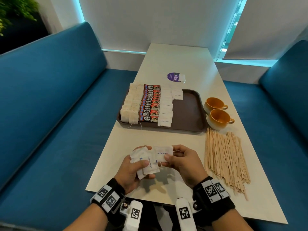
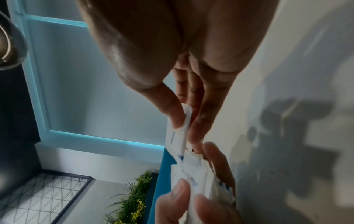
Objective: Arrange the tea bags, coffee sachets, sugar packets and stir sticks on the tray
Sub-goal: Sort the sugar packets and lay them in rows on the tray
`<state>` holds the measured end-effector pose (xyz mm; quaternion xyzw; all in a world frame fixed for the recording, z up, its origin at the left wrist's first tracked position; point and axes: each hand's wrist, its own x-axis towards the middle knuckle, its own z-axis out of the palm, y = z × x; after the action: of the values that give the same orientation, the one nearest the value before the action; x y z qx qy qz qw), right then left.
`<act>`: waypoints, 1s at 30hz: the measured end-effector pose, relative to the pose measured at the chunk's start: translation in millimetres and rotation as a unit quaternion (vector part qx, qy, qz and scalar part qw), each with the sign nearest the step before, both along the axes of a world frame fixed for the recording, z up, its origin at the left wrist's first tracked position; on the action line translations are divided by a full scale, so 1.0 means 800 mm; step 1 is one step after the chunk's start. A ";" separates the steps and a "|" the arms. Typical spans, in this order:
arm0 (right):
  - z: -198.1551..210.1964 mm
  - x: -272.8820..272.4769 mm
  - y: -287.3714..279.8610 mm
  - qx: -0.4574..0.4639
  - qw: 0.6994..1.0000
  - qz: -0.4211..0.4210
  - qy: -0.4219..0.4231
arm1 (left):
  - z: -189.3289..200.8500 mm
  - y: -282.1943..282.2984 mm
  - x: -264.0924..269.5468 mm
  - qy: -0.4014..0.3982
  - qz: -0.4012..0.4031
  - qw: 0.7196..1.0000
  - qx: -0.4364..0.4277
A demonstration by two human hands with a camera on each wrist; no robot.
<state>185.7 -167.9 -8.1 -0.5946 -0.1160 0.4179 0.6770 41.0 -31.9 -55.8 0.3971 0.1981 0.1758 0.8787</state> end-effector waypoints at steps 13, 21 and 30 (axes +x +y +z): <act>0.004 -0.015 -0.002 -0.042 0.992 0.041 -0.110 | 0.000 -0.003 0.004 0.003 0.012 1.000 0.012; 0.004 -0.014 -0.002 -0.064 0.987 0.056 -0.139 | 0.001 -0.003 0.002 0.015 0.020 1.000 0.019; 0.001 -0.009 -0.013 -0.045 0.985 0.130 -0.108 | 0.010 -0.004 0.002 0.038 0.033 0.999 0.008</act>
<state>178.4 -178.1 -7.7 -0.6461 -0.2456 0.4405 0.5729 42.6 -35.4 -47.9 0.4039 0.2426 0.1911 0.8611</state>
